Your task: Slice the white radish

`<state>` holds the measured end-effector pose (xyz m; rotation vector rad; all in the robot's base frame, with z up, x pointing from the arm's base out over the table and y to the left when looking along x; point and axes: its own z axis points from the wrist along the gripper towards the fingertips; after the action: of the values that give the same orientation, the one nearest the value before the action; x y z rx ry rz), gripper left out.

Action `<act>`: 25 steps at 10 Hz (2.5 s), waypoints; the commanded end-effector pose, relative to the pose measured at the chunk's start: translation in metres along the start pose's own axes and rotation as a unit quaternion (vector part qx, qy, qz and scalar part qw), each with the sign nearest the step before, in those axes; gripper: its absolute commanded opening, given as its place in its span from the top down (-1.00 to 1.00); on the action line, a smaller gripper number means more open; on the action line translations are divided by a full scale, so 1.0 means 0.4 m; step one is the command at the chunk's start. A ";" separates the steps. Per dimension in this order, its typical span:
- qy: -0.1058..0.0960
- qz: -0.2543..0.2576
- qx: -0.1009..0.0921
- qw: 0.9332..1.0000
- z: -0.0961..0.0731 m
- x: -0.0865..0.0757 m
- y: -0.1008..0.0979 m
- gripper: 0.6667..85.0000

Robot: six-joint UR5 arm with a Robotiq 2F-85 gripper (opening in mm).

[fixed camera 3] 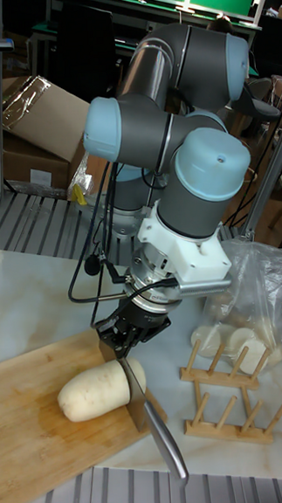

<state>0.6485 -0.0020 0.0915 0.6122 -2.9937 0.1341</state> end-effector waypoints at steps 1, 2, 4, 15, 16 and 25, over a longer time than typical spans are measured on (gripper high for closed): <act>-0.017 0.009 -0.008 1.000 -0.001 -0.056 0.018 0.98; -0.020 0.009 -0.008 1.000 -0.001 -0.060 0.019 0.98; -0.022 0.008 -0.008 1.000 0.001 -0.050 0.019 0.98; -0.006 0.008 0.003 1.000 0.000 -0.007 -0.006 0.98; -0.007 0.012 0.006 1.000 -0.002 -0.033 -0.007 0.98; -0.026 -0.001 -0.015 1.000 -0.025 -0.056 -0.013 0.98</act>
<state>0.6683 0.0030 0.0934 0.6134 -3.0362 0.1156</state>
